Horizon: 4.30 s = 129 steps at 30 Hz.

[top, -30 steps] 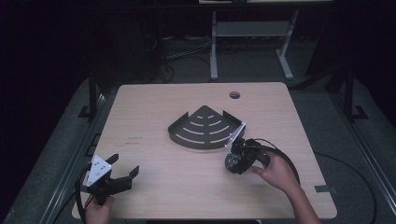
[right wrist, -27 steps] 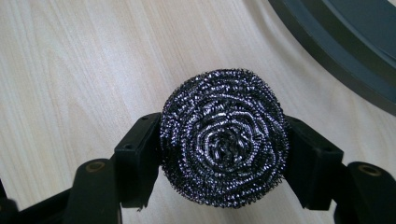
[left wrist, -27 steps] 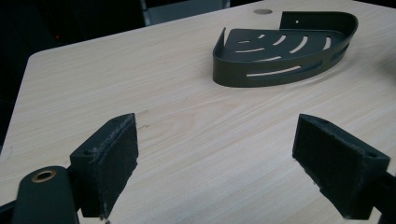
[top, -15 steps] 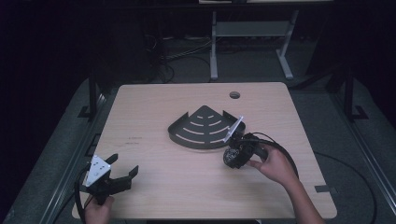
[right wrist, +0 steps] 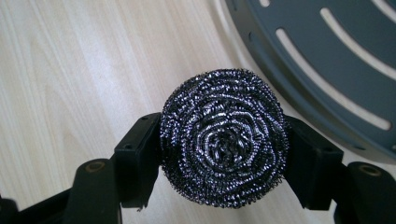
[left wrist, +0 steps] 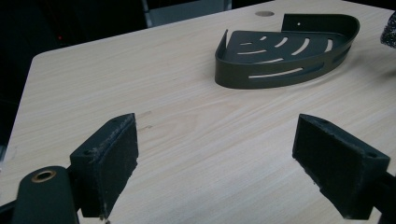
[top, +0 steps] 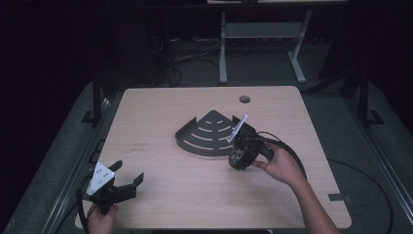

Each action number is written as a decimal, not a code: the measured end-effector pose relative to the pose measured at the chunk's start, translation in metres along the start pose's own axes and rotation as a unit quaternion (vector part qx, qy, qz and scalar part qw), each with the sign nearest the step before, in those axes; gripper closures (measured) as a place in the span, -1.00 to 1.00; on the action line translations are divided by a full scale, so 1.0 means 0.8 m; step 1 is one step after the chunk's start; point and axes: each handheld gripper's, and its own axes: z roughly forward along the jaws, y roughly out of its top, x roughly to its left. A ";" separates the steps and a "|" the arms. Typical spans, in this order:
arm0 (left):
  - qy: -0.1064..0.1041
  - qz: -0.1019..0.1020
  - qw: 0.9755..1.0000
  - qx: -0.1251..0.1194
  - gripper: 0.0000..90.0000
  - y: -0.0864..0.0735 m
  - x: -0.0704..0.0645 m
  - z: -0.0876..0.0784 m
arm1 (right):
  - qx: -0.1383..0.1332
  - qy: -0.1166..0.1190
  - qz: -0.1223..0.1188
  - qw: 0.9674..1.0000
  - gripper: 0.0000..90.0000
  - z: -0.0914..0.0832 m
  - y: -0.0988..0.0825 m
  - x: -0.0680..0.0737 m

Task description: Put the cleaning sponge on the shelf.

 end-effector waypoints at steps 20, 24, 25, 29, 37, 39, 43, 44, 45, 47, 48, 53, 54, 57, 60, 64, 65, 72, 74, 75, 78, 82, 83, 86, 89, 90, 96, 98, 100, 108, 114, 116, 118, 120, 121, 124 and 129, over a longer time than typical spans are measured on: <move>-0.002 0.001 1.000 -0.002 -0.69 0.000 -0.001 0.001 | 0.009 0.008 0.001 1.000 -0.25 0.002 0.040 -0.026; -0.002 0.001 1.000 -0.001 -0.69 0.000 -0.001 0.001 | 0.009 0.012 0.004 1.000 -0.25 0.005 0.048 -0.033; -0.002 0.001 1.000 -0.001 -0.69 0.000 -0.001 0.001 | 0.009 0.012 0.004 1.000 -0.25 0.005 0.048 -0.033; -0.002 0.000 1.000 -0.002 -0.69 0.000 -0.001 0.001 | 0.009 0.013 0.003 1.000 -0.25 0.004 0.057 -0.036; 0.002 -0.002 1.000 -0.003 -0.69 0.000 0.002 -0.002 | 0.004 0.009 0.006 1.000 -0.25 -0.005 0.072 -0.045; 0.001 -0.002 1.000 -0.004 -0.69 0.000 0.002 -0.002 | 0.001 0.006 0.004 1.000 -0.25 -0.007 0.075 -0.045; 0.001 -0.003 1.000 -0.005 -0.69 0.001 0.002 -0.002 | -0.005 0.009 0.004 1.000 -0.25 -0.008 0.081 -0.046; 0.001 -0.003 1.000 -0.006 -0.69 0.000 0.002 -0.002 | -0.006 0.011 0.007 1.000 -0.25 -0.007 0.083 -0.048; 0.001 -0.003 1.000 -0.006 -0.69 0.000 0.002 -0.002 | -0.006 0.011 0.007 1.000 -0.25 -0.007 0.083 -0.048; 0.001 -0.002 1.000 -0.004 -0.69 0.000 0.002 -0.001 | -0.003 0.010 0.010 1.000 -0.25 -0.005 0.086 -0.051; 0.000 -0.002 1.000 -0.001 -0.69 0.000 0.002 -0.001 | -0.003 0.012 0.010 1.000 -0.25 -0.004 0.088 -0.051; -0.002 0.001 1.000 -0.003 -0.69 0.001 0.000 -0.001 | 0.005 0.008 0.003 1.000 -0.25 0.002 0.104 -0.052; -0.001 -0.001 1.000 -0.004 -0.69 0.000 0.001 -0.001 | 0.003 0.014 0.004 1.000 -0.25 0.004 0.110 -0.054; -0.002 -0.002 1.000 -0.005 -0.69 0.001 0.001 -0.001 | 0.007 0.007 0.003 1.000 -0.26 0.007 0.116 -0.055; -0.002 0.000 1.000 -0.007 -0.69 0.001 0.001 -0.001 | 0.006 0.011 0.008 1.000 -0.26 0.016 0.121 -0.061; -0.003 0.000 1.000 -0.005 -0.69 0.001 0.002 -0.001 | 0.013 0.016 0.012 1.000 -0.26 0.027 0.122 -0.067; -0.003 -0.002 1.000 -0.006 -0.69 0.001 0.002 -0.001 | 0.014 0.017 0.014 1.000 -0.26 0.029 0.122 -0.068; -0.003 -0.003 1.000 -0.006 -0.69 0.001 0.001 -0.001 | 0.012 0.021 0.026 0.999 -0.26 0.038 0.119 -0.076; -0.003 -0.005 1.000 -0.006 -0.69 0.001 0.002 -0.001 | 0.008 0.026 0.031 0.999 -0.26 0.041 0.119 -0.080; -0.003 -0.004 1.000 -0.007 -0.69 0.001 0.002 -0.001 | 0.007 0.025 0.033 0.999 -0.26 0.042 0.119 -0.081; -0.004 -0.003 1.000 -0.001 -0.69 0.000 0.001 0.001 | 0.010 0.021 0.038 0.999 -0.26 0.048 0.120 -0.084; -0.006 0.001 1.000 -0.001 -0.69 0.000 -0.001 0.002 | 0.019 0.023 0.042 0.999 -0.26 0.056 0.122 -0.087; -0.007 0.002 1.000 -0.001 -0.69 0.000 -0.001 0.002 | 0.020 0.022 0.044 0.999 -0.26 0.059 0.122 -0.087; -0.006 0.000 1.000 -0.002 -0.69 0.000 -0.001 0.002 | 0.021 0.021 0.051 0.998 -0.26 0.063 0.122 -0.091; -0.004 -0.002 1.000 -0.002 -0.69 0.000 0.001 0.001 | 0.019 0.019 0.057 0.998 -0.26 0.065 0.122 -0.095; -0.004 -0.003 1.000 -0.003 -0.69 0.000 0.002 0.000 | 0.021 0.017 0.059 0.998 -0.26 0.066 0.123 -0.095; -0.002 -0.004 1.000 -0.004 -0.69 -0.001 0.004 -0.001 | 0.018 0.016 0.070 0.997 -0.26 0.072 0.124 -0.101; -0.003 -0.004 1.000 -0.004 -0.69 -0.001 0.004 0.000 | 0.020 0.011 0.069 0.997 -0.26 0.074 0.125 -0.100; -0.002 -0.004 1.000 -0.004 -0.69 -0.001 0.003 0.000 | 0.022 0.008 0.069 0.997 -0.26 0.076 0.125 -0.101; 0.000 -0.005 1.000 -0.002 -0.69 0.000 0.004 0.000 | 0.020 0.013 0.078 0.997 -0.26 0.082 0.127 -0.105; -0.001 -0.003 1.000 -0.004 -0.69 0.000 0.003 0.000 | 0.016 0.019 0.082 0.996 -0.26 0.085 0.129 -0.105; -0.001 -0.003 1.000 -0.003 -0.69 0.000 0.003 0.000 | 0.017 0.020 0.085 0.996 -0.27 0.086 0.129 -0.105; -0.001 -0.003 1.000 -0.004 -0.69 0.000 0.003 0.000 | 0.017 0.020 0.084 0.996 -0.26 0.088 0.130 -0.105; -0.001 -0.003 1.000 -0.003 -0.69 -0.001 0.004 0.000 | 0.019 0.021 0.085 0.996 -0.27 0.090 0.130 -0.105; -0.001 -0.002 1.000 -0.003 -0.69 -0.001 0.004 0.000 | 0.020 0.023 0.087 0.996 -0.27 0.091 0.131 -0.105; 0.001 -0.003 1.000 -0.003 -0.69 -0.001 0.004 0.000 | 0.018 0.022 0.087 0.996 -0.27 0.093 0.132 -0.106; 0.001 -0.005 1.000 -0.003 -0.69 -0.001 0.004 0.000 | 0.020 0.024 0.094 0.995 -0.27 0.096 0.133 -0.107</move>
